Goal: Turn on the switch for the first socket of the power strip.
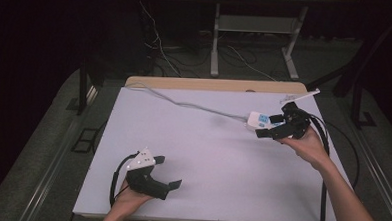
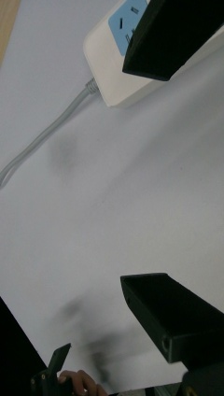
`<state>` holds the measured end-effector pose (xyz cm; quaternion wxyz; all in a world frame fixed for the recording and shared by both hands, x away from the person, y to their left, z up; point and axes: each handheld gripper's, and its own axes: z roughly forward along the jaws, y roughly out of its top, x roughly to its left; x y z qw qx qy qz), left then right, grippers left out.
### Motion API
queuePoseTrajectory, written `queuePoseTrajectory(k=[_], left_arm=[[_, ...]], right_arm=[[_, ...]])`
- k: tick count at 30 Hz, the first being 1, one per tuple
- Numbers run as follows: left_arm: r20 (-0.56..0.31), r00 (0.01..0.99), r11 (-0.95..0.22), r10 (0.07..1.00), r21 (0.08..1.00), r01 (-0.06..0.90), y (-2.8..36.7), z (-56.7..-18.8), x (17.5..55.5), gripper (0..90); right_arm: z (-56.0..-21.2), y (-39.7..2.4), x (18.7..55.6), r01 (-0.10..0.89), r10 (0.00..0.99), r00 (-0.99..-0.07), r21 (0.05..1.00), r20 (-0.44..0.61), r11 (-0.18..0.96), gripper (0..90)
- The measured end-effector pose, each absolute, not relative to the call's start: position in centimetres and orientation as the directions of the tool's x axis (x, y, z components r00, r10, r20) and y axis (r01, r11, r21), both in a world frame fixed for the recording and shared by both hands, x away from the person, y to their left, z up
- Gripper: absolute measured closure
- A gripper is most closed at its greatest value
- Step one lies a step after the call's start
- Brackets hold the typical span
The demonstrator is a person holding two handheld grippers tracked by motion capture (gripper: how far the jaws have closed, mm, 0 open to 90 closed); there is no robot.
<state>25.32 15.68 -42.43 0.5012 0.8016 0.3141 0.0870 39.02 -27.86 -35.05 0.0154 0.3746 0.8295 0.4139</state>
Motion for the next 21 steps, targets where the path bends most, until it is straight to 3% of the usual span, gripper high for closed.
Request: queuePoseTrajectory(k=[18,21], left_arm=[[-0.172,0.779,-0.305,0.602,0.853,0.424,16.1,-42.6,25.0,0.0],[-0.172,0.780,-0.305,0.602,0.853,0.424,16.1,-42.6,25.0,0.0]], right_arm=[[-34.9,-29.4,41.7,0.638,0.663,-0.691,0.673,0.287,0.374,0.5],[-35.0,-29.7,42.1,0.638,0.657,-0.695,0.672,0.292,0.377,5.9]])
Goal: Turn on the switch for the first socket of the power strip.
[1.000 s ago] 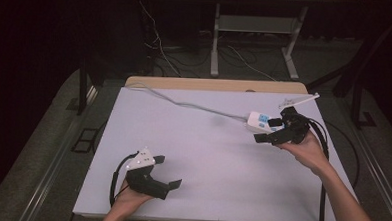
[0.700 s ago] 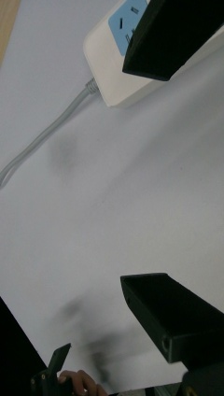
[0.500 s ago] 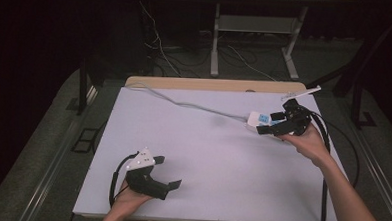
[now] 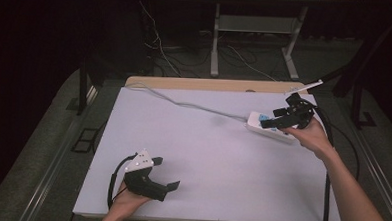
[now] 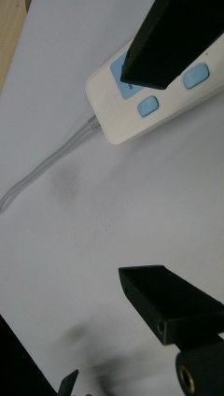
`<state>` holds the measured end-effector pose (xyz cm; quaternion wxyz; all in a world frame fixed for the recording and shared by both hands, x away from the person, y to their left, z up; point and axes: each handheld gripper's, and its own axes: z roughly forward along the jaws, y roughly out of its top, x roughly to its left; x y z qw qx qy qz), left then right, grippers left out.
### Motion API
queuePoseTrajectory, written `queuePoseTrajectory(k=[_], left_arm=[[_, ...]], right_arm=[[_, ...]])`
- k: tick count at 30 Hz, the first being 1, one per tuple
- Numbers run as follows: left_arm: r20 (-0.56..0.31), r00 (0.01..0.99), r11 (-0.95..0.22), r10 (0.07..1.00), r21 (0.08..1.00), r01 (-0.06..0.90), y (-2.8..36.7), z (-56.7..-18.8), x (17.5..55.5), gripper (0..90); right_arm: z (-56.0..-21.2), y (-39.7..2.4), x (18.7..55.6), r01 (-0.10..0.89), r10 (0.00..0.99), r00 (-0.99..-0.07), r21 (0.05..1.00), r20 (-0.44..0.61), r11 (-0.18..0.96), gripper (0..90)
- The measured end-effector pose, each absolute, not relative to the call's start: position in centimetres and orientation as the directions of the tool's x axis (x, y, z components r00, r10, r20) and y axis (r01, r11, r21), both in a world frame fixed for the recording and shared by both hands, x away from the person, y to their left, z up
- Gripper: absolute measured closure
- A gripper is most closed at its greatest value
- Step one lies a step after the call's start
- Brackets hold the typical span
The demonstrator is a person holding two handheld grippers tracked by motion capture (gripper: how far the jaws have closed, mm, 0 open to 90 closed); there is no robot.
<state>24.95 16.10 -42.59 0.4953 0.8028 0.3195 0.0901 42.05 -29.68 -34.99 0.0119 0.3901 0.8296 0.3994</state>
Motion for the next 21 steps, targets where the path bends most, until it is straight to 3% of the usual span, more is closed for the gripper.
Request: queuePoseTrajectory(k=[11,13,18,21], left_arm=[[-0.171,0.779,-0.307,0.603,0.852,0.425,16.1,-42.6,25.0,0.0],[-0.171,0.779,-0.307,0.603,0.852,0.425,16.2,-42.6,25.0,0.0],[-0.171,0.778,-0.307,0.604,0.851,0.425,16.2,-42.6,25.0,0.0],[-0.170,0.778,-0.308,0.605,0.851,0.426,16.2,-42.6,25.0,0.0]], right_arm=[[-35.4,-30.4,43.7,0.660,0.689,-0.667,0.654,0.282,0.371,6.3],[-35.5,-30.5,43.9,0.660,0.685,-0.670,0.653,0.286,0.372,12.6],[-35.6,-30.5,44.3,0.662,0.691,-0.665,0.652,0.283,0.370,15.1],[-35.7,-30.5,44.4,0.657,0.687,-0.670,0.655,0.281,0.373,22.3]])
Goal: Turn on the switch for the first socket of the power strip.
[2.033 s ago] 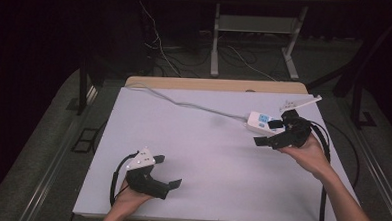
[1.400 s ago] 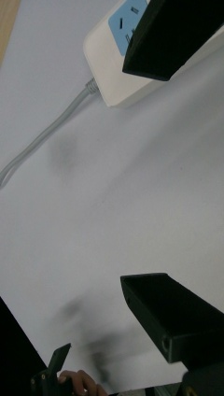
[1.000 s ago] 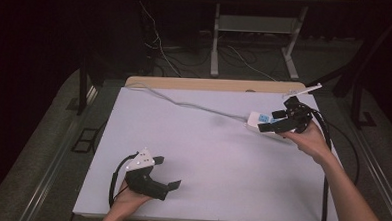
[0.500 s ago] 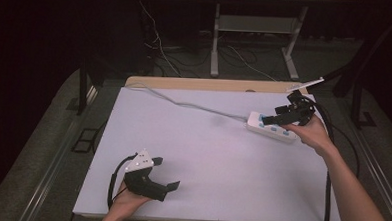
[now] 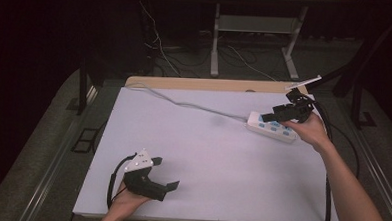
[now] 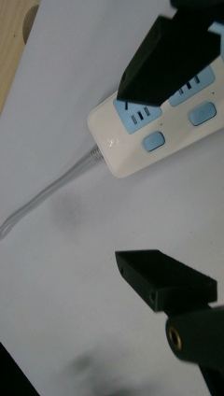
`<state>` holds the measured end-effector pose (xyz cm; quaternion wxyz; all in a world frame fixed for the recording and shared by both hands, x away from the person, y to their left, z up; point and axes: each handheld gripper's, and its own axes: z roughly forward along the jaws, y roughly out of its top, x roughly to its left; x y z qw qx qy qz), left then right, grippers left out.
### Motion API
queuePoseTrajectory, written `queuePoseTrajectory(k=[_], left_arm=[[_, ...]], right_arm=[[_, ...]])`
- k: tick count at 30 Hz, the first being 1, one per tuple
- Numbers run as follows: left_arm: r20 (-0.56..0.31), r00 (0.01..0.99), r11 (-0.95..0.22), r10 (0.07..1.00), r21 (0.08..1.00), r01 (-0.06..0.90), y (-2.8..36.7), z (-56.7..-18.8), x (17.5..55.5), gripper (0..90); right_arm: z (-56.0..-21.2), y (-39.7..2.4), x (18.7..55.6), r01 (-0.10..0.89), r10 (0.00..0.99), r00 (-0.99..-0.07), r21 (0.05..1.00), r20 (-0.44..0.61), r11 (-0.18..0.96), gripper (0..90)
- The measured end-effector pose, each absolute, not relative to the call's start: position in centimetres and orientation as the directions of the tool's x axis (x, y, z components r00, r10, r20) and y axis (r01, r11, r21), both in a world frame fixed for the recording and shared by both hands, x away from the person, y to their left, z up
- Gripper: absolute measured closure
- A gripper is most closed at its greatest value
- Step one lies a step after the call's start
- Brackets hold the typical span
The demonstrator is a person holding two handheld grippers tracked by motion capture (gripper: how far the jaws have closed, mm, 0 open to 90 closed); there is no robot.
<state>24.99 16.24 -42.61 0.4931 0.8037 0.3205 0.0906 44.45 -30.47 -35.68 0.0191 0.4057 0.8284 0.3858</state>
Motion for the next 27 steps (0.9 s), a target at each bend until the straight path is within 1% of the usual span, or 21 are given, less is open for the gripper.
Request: queuePoseTrajectory(k=[2,4,5,7,14,15,16,17,22,27], left_arm=[[-0.171,0.779,-0.308,0.604,0.851,0.426,16.2,-42.6,25.0,0.0],[-0.169,0.779,-0.310,0.604,0.851,0.424,16.3,-42.6,25.0,0.0],[-0.169,0.779,-0.310,0.604,0.851,0.424,16.3,-42.6,25.0,0.0],[-0.167,0.779,-0.314,0.605,0.849,0.426,16.3,-42.6,25.0,0.0],[-0.164,0.779,-0.321,0.605,0.845,0.427,16.1,-42.7,25.0,0.0],[-0.164,0.780,-0.321,0.604,0.845,0.427,16.0,-42.7,25.0,0.0],[-0.163,0.781,-0.324,0.603,0.845,0.426,16.0,-42.7,25.0,0.0],[-0.163,0.782,-0.325,0.602,0.844,0.426,16.0,-42.7,25.0,0.0],[-0.165,0.781,-0.324,0.602,0.844,0.427,16.1,-42.7,25.0,0.0],[-0.158,0.784,-0.332,0.601,0.843,0.424,16.1,-42.7,25.0,0.0]], right_arm=[[-35.7,-30.5,44.6,0.655,0.688,-0.671,0.657,0.276,0.375,25.9],[-35.8,-30.5,44.7,0.655,0.689,-0.671,0.655,0.273,0.378,33.8],[-35.9,-30.5,44.8,0.655,0.691,-0.670,0.654,0.270,0.379,35.4],[-36.0,-30.4,44.9,0.650,0.697,-0.670,0.654,0.254,0.386,42.1],[-36.4,-30.3,45.1,0.642,0.711,-0.667,0.655,0.221,0.399,54.1],[-36.4,-30.3,45.2,0.643,0.713,-0.665,0.653,0.219,0.399,56.3],[-36.7,-30.3,45.3,0.648,0.717,-0.661,0.649,0.220,0.398,61.1],[-36.7,-30.3,45.3,0.648,0.717,-0.661,0.649,0.220,0.398,61.1],[-37.3,-30.4,45.8,0.661,0.721,-0.653,0.640,0.232,0.392,73.2],[-37.8,-30.6,46.2,0.662,0.729,-0.647,0.640,0.225,0.390,80.1]])
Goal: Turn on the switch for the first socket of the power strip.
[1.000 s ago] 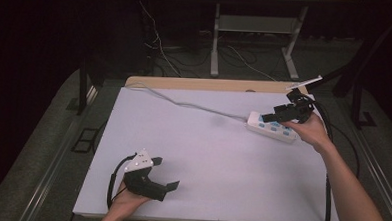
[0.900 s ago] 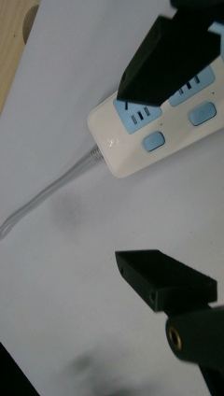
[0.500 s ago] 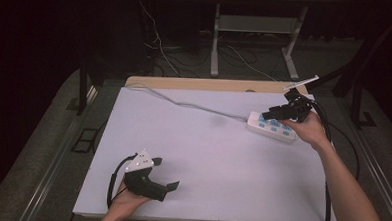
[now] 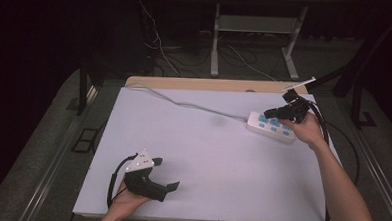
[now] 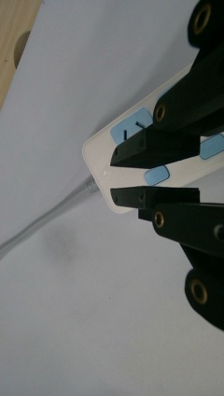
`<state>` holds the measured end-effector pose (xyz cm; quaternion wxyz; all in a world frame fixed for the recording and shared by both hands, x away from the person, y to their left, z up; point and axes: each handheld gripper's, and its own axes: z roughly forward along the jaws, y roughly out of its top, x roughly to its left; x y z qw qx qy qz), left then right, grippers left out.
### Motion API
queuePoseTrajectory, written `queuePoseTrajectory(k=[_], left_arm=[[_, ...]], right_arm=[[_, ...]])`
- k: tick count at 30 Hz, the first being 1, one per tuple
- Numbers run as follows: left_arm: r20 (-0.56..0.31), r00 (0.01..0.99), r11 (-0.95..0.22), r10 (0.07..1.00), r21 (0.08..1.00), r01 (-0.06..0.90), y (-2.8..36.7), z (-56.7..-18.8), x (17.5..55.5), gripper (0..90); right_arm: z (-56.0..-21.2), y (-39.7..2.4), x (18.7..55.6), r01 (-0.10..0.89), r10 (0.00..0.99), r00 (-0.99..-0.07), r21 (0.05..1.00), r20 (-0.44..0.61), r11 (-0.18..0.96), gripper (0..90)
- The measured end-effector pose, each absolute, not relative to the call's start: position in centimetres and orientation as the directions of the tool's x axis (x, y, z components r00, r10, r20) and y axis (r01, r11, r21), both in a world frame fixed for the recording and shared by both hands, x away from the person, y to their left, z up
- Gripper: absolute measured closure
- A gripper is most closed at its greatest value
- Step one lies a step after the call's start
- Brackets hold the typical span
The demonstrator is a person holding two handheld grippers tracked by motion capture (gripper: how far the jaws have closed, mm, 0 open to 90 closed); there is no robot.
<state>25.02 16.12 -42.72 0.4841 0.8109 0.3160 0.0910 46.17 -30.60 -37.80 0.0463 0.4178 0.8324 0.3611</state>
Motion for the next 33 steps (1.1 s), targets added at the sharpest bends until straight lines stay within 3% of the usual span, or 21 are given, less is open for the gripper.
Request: queuePoseTrajectory(k=[13,33], left_arm=[[-0.155,0.788,-0.340,0.596,0.840,0.422,16.1,-42.8,25.0,0.0],[-0.155,0.790,-0.344,0.593,0.838,0.423,16.1,-42.9,25.1,0.0]], right_arm=[[-39.3,-30.9,47.0,0.697,0.739,-0.626,0.605,0.250,0.386,89.2],[-41.4,-30.8,47.4,0.730,0.738,-0.610,0.566,0.288,0.383,89.2]])
